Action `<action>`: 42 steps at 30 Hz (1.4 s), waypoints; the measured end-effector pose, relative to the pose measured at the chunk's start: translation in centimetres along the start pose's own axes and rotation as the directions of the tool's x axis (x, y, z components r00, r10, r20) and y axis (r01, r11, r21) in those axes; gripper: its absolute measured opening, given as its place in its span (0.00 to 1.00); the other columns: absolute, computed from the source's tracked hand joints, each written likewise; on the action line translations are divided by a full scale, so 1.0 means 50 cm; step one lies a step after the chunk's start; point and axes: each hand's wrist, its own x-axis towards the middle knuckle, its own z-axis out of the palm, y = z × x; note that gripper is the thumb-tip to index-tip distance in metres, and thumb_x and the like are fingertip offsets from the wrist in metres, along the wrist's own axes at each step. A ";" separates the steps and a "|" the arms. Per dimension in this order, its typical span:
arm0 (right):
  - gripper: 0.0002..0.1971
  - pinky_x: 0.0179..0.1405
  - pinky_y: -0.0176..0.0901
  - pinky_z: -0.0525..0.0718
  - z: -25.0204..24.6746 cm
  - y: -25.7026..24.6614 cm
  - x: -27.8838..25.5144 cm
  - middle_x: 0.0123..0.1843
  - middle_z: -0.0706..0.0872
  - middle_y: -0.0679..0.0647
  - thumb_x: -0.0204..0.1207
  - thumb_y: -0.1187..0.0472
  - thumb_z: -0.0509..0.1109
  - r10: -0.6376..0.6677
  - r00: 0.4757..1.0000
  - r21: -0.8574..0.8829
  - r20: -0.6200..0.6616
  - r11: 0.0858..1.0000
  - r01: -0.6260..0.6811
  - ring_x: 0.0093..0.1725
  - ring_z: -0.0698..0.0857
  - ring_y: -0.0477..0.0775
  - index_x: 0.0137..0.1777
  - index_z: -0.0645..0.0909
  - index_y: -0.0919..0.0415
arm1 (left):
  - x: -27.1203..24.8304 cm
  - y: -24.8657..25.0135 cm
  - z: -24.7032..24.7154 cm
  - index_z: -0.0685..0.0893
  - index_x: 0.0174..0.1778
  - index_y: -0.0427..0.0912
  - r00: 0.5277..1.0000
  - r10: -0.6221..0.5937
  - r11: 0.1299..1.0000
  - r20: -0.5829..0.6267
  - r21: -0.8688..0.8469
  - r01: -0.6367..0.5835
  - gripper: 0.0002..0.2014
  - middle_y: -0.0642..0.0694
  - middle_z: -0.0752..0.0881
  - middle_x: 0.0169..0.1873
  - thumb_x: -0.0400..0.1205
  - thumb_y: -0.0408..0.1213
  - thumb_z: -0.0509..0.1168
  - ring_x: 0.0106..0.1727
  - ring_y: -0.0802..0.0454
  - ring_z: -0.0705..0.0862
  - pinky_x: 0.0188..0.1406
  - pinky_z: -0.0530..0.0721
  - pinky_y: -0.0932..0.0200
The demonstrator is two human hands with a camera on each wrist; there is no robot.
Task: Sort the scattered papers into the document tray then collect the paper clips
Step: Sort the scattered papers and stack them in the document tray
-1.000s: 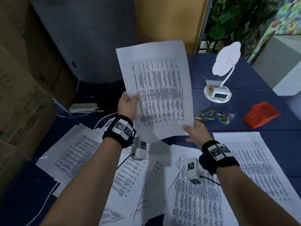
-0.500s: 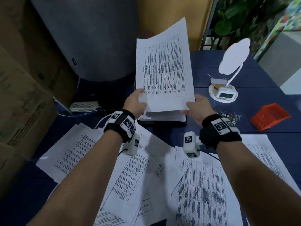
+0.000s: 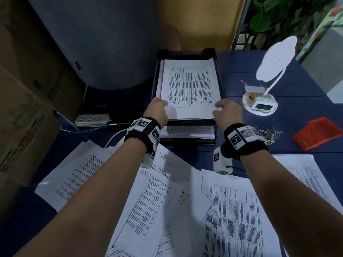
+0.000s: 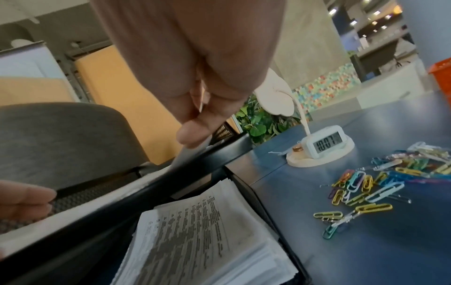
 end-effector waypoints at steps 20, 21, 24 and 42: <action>0.12 0.45 0.54 0.81 0.038 0.016 -0.129 0.57 0.77 0.64 0.79 0.64 0.63 -0.224 0.974 -0.200 -0.018 0.956 0.216 0.48 0.82 0.69 0.60 0.82 0.61 | -0.150 -0.091 0.048 0.69 0.77 0.50 0.979 0.158 0.975 -0.129 0.175 -0.134 0.24 0.50 0.70 0.76 0.84 0.40 0.59 0.76 0.46 0.64 0.73 0.57 0.47; 0.14 0.46 0.54 0.80 0.049 0.017 -0.147 0.58 0.77 0.64 0.79 0.65 0.63 -0.235 0.972 -0.183 -0.012 0.956 0.229 0.49 0.82 0.68 0.63 0.80 0.60 | -0.166 -0.101 0.054 0.64 0.80 0.49 0.982 0.142 0.979 -0.128 0.162 -0.120 0.27 0.50 0.65 0.79 0.84 0.39 0.60 0.79 0.47 0.61 0.75 0.55 0.46; 0.17 0.48 0.53 0.79 0.090 0.020 -0.188 0.60 0.78 0.61 0.79 0.66 0.62 -0.245 0.969 -0.135 0.036 0.959 0.248 0.53 0.81 0.65 0.67 0.77 0.59 | -0.208 -0.137 0.072 0.60 0.81 0.49 0.996 0.056 0.986 -0.075 0.158 -0.044 0.28 0.49 0.59 0.82 0.84 0.38 0.59 0.82 0.49 0.53 0.78 0.50 0.46; 0.15 0.52 0.35 0.77 0.319 -0.094 -0.330 0.60 0.85 0.52 0.79 0.52 0.64 0.093 0.717 -0.223 0.691 0.971 0.088 0.54 0.84 0.55 0.63 0.79 0.55 | -0.304 -0.407 0.069 0.75 0.67 0.54 0.877 -0.447 0.890 0.177 0.188 0.415 0.26 0.46 0.69 0.74 0.73 0.52 0.71 0.74 0.43 0.66 0.69 0.71 0.34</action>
